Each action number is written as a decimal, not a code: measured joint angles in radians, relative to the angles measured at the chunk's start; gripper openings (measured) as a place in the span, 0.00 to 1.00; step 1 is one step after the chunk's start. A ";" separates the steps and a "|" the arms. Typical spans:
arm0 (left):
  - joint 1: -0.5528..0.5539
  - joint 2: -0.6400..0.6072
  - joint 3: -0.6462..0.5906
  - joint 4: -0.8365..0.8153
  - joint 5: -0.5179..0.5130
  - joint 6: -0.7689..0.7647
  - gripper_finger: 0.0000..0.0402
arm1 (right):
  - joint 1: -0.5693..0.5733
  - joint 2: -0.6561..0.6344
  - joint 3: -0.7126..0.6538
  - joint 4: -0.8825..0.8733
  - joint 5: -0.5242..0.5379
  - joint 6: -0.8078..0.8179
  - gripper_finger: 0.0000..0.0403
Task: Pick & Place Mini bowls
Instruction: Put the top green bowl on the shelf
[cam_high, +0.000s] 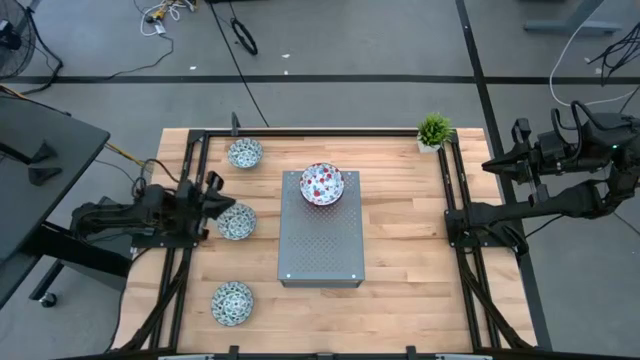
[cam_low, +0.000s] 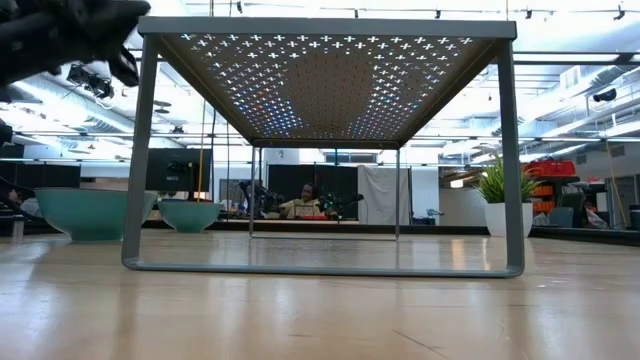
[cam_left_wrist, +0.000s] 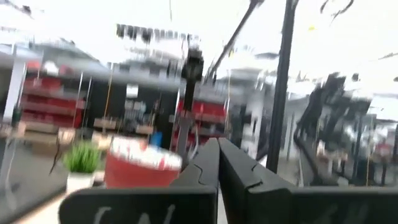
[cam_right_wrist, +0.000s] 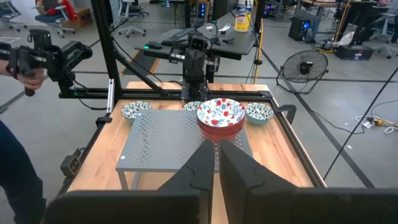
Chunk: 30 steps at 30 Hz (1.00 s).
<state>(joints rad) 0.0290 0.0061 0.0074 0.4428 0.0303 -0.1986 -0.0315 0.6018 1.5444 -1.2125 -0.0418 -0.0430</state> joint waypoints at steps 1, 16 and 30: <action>0.000 0.000 0.000 0.038 0.000 0.000 0.01 | 0.000 0.000 0.000 0.000 0.000 0.000 0.07; 0.000 0.000 0.262 -0.085 -0.032 0.049 0.00 | 0.000 0.000 0.000 0.000 0.000 0.000 0.07; 0.000 0.134 0.707 -0.525 -0.127 0.165 0.00 | 0.000 0.000 0.000 0.000 0.000 0.000 0.07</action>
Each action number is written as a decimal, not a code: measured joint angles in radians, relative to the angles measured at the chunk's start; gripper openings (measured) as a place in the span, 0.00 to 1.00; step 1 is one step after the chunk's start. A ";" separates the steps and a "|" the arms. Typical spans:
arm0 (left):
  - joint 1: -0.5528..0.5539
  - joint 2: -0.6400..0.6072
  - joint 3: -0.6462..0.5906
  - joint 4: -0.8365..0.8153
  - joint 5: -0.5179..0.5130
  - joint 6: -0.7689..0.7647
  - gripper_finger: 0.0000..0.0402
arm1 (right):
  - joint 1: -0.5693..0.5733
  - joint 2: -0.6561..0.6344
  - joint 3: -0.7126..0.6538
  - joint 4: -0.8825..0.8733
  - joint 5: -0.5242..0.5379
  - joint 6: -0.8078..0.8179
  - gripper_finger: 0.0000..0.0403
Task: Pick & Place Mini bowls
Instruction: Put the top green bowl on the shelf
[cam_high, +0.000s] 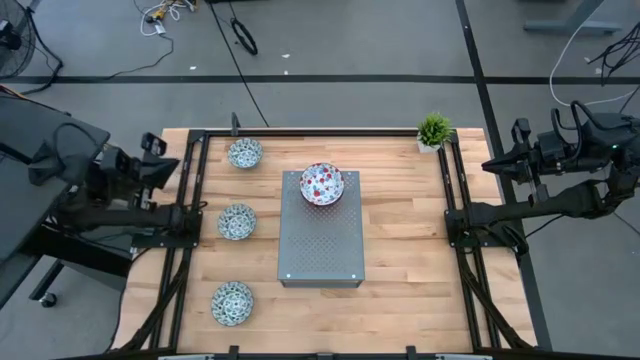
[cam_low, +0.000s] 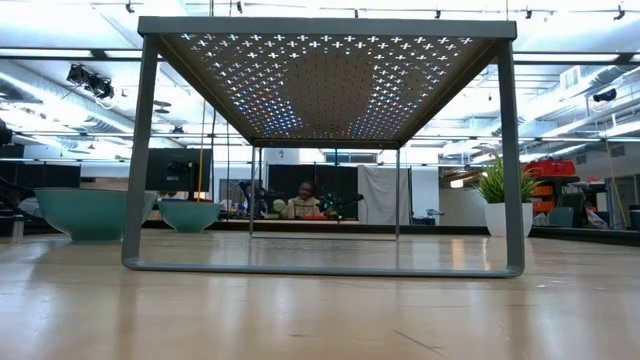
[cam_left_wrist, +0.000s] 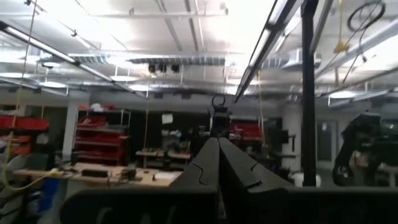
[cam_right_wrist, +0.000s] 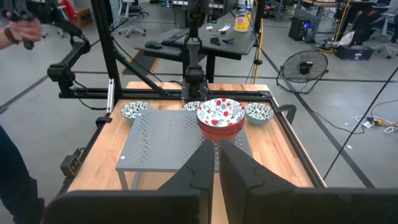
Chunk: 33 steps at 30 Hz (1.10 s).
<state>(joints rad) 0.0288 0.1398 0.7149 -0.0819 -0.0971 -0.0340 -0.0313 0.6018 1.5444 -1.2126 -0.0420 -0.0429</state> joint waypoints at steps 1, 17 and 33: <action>0.000 0.019 0.034 -0.030 -0.003 0.001 0.00 | 0.000 0.000 0.000 0.000 0.000 0.000 0.07; 0.000 0.363 0.566 -0.487 -0.116 0.097 0.00 | 0.000 0.000 0.000 0.000 0.000 0.000 0.07; 0.000 0.507 0.712 -0.627 -0.180 0.098 0.01 | 0.000 0.000 0.000 0.000 0.000 0.000 0.07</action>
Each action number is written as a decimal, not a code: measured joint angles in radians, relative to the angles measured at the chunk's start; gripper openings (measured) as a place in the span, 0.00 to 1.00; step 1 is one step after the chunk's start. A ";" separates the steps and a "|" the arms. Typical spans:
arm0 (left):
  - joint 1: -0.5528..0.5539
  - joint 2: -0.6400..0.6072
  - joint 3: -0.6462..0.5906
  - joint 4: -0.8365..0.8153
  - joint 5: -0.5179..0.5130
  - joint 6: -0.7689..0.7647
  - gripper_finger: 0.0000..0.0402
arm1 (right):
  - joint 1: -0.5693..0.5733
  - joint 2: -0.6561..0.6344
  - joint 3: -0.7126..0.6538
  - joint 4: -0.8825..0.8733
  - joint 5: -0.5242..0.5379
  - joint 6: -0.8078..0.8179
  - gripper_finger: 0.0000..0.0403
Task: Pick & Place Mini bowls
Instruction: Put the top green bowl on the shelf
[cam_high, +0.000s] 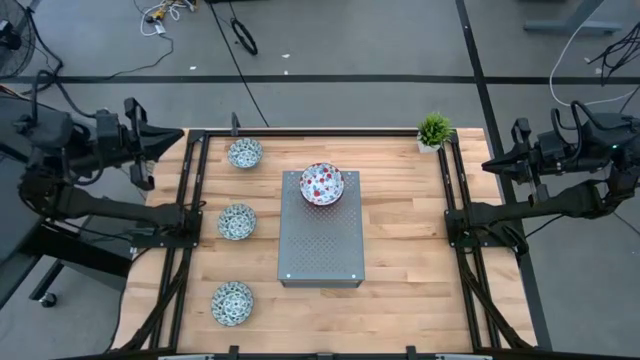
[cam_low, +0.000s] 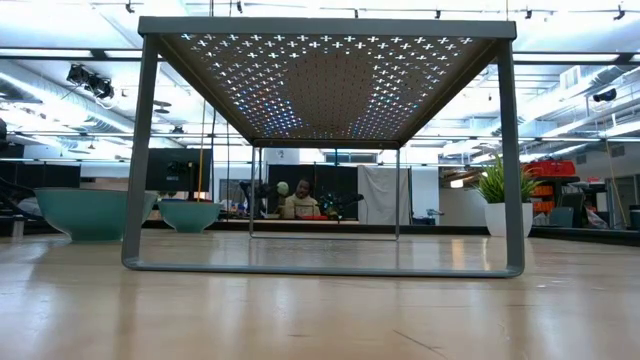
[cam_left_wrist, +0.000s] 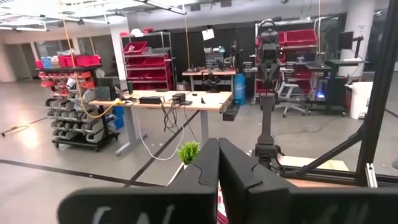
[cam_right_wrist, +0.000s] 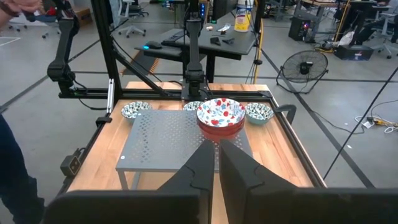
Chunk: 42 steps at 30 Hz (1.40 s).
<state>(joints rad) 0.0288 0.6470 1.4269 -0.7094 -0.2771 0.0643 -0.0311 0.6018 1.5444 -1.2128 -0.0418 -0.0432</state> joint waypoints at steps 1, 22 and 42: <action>0.000 0.005 0.000 0.000 0.000 0.000 0.01 | 0.000 0.000 0.000 0.000 0.000 0.000 0.07; 0.001 0.040 0.001 0.027 -0.151 0.083 0.02 | 0.000 0.000 0.000 0.000 0.000 0.000 0.07; 0.231 0.106 0.000 -0.037 -0.127 0.150 0.02 | 0.000 0.000 0.000 0.000 0.000 0.000 0.07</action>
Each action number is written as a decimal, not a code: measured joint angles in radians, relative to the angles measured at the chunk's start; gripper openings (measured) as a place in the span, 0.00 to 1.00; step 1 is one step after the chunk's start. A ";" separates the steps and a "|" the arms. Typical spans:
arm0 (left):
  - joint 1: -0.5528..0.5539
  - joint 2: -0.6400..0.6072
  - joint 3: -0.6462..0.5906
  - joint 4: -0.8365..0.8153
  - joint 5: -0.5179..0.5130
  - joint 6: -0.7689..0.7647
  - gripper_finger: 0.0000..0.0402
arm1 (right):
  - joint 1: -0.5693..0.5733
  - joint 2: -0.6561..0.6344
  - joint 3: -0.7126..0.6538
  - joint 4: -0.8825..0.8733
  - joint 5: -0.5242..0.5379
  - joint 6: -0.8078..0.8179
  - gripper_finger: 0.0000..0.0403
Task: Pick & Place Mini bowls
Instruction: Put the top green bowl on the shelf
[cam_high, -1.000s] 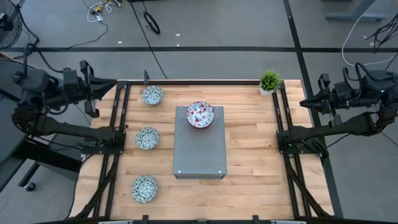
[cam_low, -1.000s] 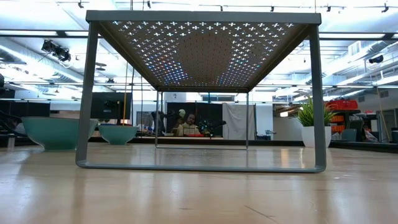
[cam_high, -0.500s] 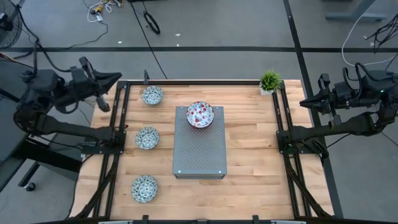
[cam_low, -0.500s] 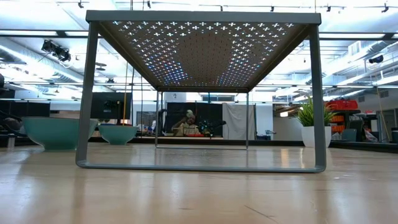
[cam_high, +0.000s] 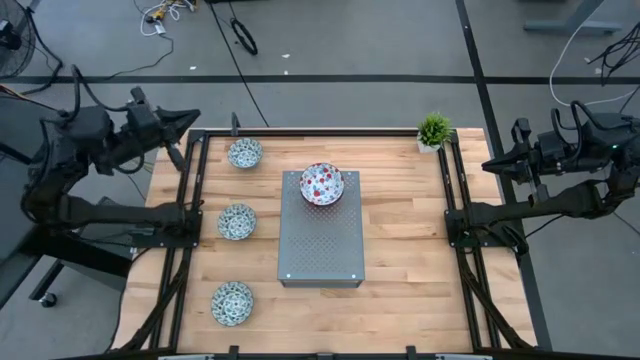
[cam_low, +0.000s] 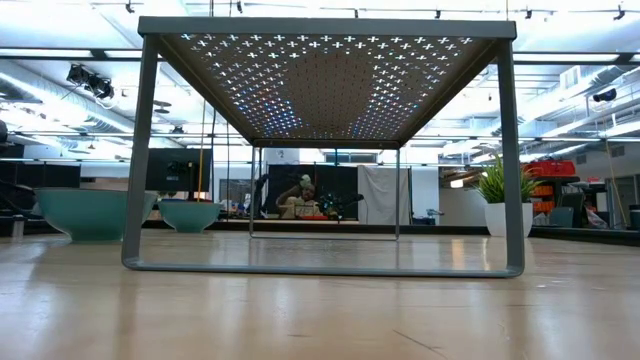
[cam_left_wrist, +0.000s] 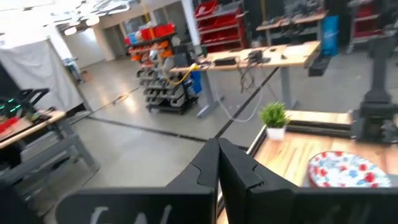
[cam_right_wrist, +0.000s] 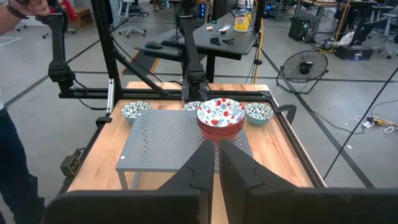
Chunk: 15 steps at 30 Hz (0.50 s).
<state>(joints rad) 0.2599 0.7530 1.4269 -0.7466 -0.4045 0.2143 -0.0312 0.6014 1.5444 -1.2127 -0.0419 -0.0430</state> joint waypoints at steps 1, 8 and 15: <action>0.024 0.001 0.000 -0.007 0.012 0.000 0.02 | 0.000 0.000 0.000 0.000 0.000 0.000 0.07; 0.193 0.025 0.000 -0.031 0.181 -0.001 0.02 | 0.000 0.000 0.000 0.000 0.000 0.000 0.07; 0.363 0.066 0.000 -0.034 0.368 -0.020 0.02 | 0.000 0.000 0.000 0.000 0.000 0.000 0.07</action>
<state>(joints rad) 0.6229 0.8192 1.4269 -0.7807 -0.0365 0.1940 -0.0311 0.6014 1.5444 -1.2129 -0.0418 -0.0429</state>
